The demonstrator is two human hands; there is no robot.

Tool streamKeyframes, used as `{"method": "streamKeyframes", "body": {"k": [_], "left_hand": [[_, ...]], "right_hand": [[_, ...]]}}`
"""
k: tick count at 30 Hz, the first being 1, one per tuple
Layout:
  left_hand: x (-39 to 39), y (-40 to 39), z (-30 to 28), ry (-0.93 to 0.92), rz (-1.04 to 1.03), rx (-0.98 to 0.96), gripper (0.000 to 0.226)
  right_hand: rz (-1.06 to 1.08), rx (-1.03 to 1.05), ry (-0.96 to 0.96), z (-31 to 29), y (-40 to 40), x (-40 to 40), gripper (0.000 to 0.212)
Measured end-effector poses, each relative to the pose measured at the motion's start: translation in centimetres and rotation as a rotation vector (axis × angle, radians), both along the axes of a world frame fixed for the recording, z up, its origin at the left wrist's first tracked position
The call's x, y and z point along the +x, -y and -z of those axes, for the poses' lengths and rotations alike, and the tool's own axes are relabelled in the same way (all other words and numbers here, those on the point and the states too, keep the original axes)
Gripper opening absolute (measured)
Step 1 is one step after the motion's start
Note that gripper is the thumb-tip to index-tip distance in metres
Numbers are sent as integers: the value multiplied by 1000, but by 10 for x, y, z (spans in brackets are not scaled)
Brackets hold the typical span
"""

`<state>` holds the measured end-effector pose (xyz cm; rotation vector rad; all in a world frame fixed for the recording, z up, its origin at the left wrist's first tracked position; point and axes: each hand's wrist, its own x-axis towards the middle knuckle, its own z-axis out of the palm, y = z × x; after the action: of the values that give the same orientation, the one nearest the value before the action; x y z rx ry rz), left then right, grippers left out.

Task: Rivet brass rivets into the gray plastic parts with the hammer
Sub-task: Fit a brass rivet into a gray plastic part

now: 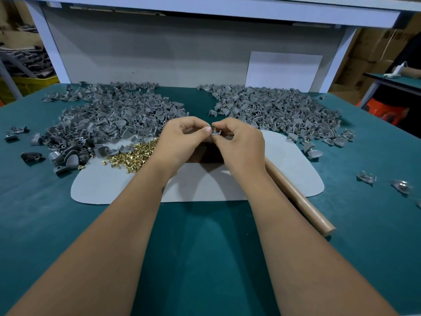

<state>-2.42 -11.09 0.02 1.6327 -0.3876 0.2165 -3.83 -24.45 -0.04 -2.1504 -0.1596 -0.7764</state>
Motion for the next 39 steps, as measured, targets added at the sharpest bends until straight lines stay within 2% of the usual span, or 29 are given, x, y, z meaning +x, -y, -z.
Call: {"method": "streamKeyframes", "body": {"k": [12,17,21,25,27,31,34,37,39], "left_hand": [[3,-2,1,-19,-2,-37,21],[5,-1,2,-57,-57,16,23],[5,1,1,-108,-77,53,23],[4,-6,-3,-105,-74,71,23],[3,-7,-4,-60,-78,93,22],[2,-7,-3,80,-177,271,5],[-2,-4,-4,121,-212,349,7],[0,-2,-1,213,-307,464,20],[2,-2,0,257,-367,542,13]], "right_hand": [[13,10,25,2,-4,2,14],[9,11,-21,4,-6,4,12],[-85,31,-92,3,-5,4,15],[-212,99,-97,-2,-6,-1,30],[-216,148,-105,-3,-5,0,24],[-130,109,-74,-3,-2,3,12],[-67,25,-52,-2,0,6,7],[-46,-34,-34,0,0,8,6],[-22,-106,-12,2,0,8,7]]}}
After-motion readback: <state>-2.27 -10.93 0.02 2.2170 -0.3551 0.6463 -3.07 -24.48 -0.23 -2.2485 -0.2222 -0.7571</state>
